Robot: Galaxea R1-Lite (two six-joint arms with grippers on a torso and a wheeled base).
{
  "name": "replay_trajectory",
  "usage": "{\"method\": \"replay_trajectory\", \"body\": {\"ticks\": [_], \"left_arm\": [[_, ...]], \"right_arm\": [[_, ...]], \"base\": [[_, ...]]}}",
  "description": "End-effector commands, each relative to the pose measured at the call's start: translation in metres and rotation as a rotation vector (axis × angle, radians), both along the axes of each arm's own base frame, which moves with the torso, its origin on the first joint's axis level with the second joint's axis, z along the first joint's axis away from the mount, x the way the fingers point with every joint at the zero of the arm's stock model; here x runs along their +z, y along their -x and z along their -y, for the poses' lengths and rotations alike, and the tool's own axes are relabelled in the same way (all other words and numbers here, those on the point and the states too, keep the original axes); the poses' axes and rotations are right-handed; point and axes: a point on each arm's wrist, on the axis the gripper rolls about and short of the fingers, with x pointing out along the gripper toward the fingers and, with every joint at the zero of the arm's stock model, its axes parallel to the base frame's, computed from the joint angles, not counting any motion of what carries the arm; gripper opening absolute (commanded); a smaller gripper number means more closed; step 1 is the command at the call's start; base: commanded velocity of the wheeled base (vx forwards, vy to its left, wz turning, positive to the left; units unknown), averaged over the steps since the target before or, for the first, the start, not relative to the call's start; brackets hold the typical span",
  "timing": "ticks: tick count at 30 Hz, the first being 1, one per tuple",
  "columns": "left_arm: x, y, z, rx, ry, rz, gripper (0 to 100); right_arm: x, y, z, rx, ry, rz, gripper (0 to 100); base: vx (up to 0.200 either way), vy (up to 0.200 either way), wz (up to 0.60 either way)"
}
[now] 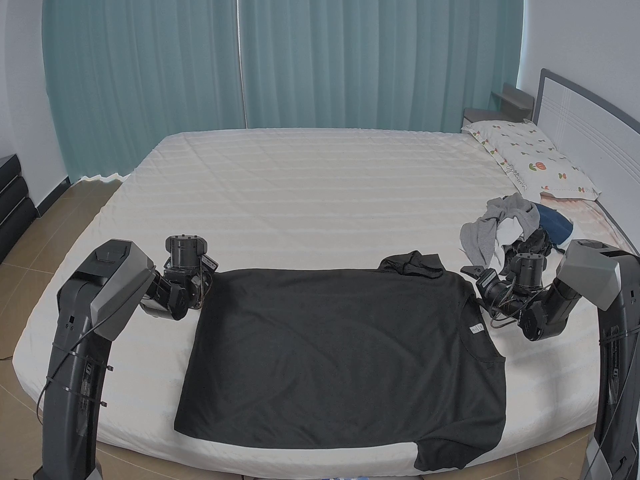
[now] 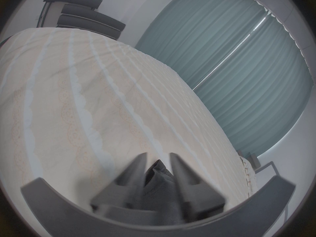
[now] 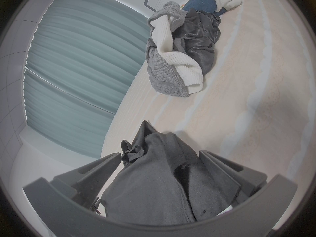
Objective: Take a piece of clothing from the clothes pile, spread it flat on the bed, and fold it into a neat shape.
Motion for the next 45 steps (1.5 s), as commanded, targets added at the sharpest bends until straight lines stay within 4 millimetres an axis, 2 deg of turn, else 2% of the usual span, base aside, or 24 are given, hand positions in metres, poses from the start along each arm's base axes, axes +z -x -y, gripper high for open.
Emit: {"method": "replay_trajectory", "body": {"ticks": [1, 3, 5, 8, 9, 12, 15, 18, 19, 21, 23, 29, 32, 39, 45], "left_arm": [[0.005, 0.001, 0.0, 0.006, 0.013, 0.008, 100], [0.005, 0.001, 0.0, 0.006, 0.013, 0.008, 100], [0.021, 0.017, -0.007, 0.011, 0.05, -0.001, 100], [0.032, 0.035, -0.01, -0.011, 0.077, 0.008, 100], [0.034, 0.038, -0.011, -0.014, 0.085, 0.013, 100], [0.053, 0.069, -0.011, -0.082, 0.14, 0.039, 100], [0.073, 0.092, -0.011, -0.159, 0.175, 0.059, 100], [0.086, 0.105, -0.008, -0.202, 0.193, 0.06, 100], [0.087, 0.106, -0.007, -0.204, 0.193, 0.058, 100], [0.08, 0.126, 0.0, -0.218, 0.187, 0.005, 100], [0.078, 0.147, -0.001, -0.227, 0.197, -0.043, 100], [0.063, 0.195, 0.003, -0.229, 0.228, -0.181, 100], [0.058, 0.215, 0.0, -0.271, 0.257, -0.233, 100], [0.054, 0.23, 0.0, -0.333, 0.291, -0.227, 100], [0.051, 0.233, -0.002, -0.329, 0.287, -0.244, 100]], "right_arm": [[0.0, 0.002, 0.0, -0.003, -0.008, 0.004, 100], [0.0, 0.002, 0.0, -0.003, -0.008, 0.004, 100], [0.003, 0.012, 0.0, -0.015, -0.005, 0.071, 100], [0.017, 0.019, 0.0, -0.017, -0.005, 0.112, 100], [0.019, 0.02, 0.0, -0.017, -0.005, 0.114, 100], [0.039, 0.033, -0.005, -0.002, -0.005, 0.126, 100], [0.051, 0.04, -0.013, 0.014, -0.002, 0.134, 100], [0.055, 0.055, -0.014, 0.024, 0.017, 0.113, 100], [0.056, 0.057, -0.014, 0.026, 0.019, 0.11, 100], [0.055, 0.072, -0.017, 0.037, 0.024, 0.074, 100], [0.051, 0.085, -0.018, 0.042, 0.025, 0.033, 100], [0.037, 0.117, -0.014, 0.047, 0.018, -0.069, 100], [0.028, 0.125, -0.008, 0.07, -0.015, -0.074, 100], [0.016, 0.135, -0.005, 0.122, -0.071, -0.078, 100], [0.009, 0.135, -0.003, 0.115, -0.077, -0.095, 100]], "base": [[0.0, 0.0, 0.0], [0.0, 0.0, 0.0], [0.0, 0.0, 0.0], [0.0, 0.0, 0.0], [0.0, 0.0, 0.0], [0.0, 0.0, 0.0], [0.0, 0.0, 0.0], [0.0, 0.0, 0.0], [0.0, 0.0, 0.0], [0.0, 0.0, 0.0], [0.0, 0.0, 0.0], [0.0, 0.0, 0.0], [-0.2, 0.0, 0.0], [-0.2, 0.0, 0.0], [-0.167, 0.0, 0.0]]}}
